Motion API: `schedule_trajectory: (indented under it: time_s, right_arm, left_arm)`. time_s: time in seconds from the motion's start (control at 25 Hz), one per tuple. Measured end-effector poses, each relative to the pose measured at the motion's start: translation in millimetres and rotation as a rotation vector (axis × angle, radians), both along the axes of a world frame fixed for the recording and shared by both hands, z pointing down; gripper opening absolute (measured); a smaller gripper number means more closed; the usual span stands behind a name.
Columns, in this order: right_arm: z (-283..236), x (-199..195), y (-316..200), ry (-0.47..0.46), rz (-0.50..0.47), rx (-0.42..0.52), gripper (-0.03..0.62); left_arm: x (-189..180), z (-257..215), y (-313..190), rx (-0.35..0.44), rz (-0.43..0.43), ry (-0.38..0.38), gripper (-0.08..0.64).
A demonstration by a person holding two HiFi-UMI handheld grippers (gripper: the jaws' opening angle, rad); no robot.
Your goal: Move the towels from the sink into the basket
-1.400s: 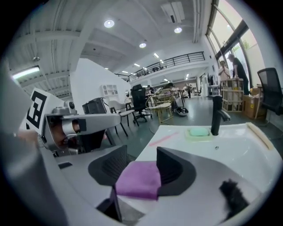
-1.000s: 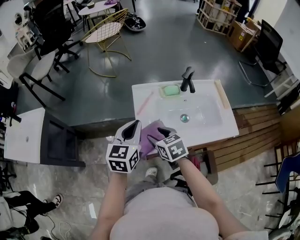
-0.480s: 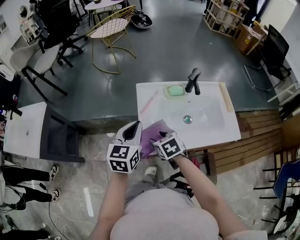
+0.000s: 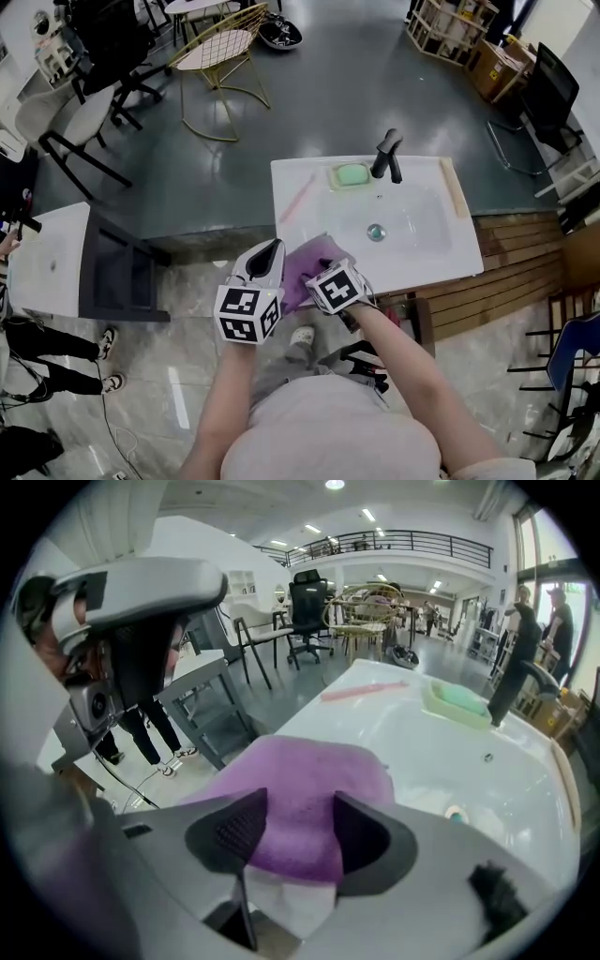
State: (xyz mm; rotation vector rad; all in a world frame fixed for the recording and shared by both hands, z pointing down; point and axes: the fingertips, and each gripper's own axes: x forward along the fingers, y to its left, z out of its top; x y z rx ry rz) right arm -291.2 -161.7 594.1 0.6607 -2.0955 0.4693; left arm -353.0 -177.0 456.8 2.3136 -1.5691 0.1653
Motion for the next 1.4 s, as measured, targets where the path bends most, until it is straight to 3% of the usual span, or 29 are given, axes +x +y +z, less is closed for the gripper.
schedule_trajectory:
  time_s: [0.16, 0.24, 0.28, 1.0, 1.4]
  right_arm:
    - [-3, -2, 0, 0.015, -0.004, 0.011, 0.214]
    - [1, -1, 2, 0.011, 0.006, 0.011, 0.085]
    - [2, 0, 3, 0.009, 0.008, 0.012, 0.072]
    - [-36, 15, -3, -0.095, 0.054, 0.029, 0.054]
    - [-67, 35, -13, -0.164, 0.147, 0.051, 0.054]
  left_arm:
    - [3, 1, 0, -0.002, 0.016, 0.002, 0.005]
    - [5, 1, 1, 0.0, 0.023, 0.001, 0.005]
    - [6, 0, 1, 0.001, 0.026, 0.001, 0.005]
    - [33, -4, -8, 0.003, 0.087, 0.009, 0.005]
    - [60, -14, -16, 0.007, 0.151, 0.013, 0.005]
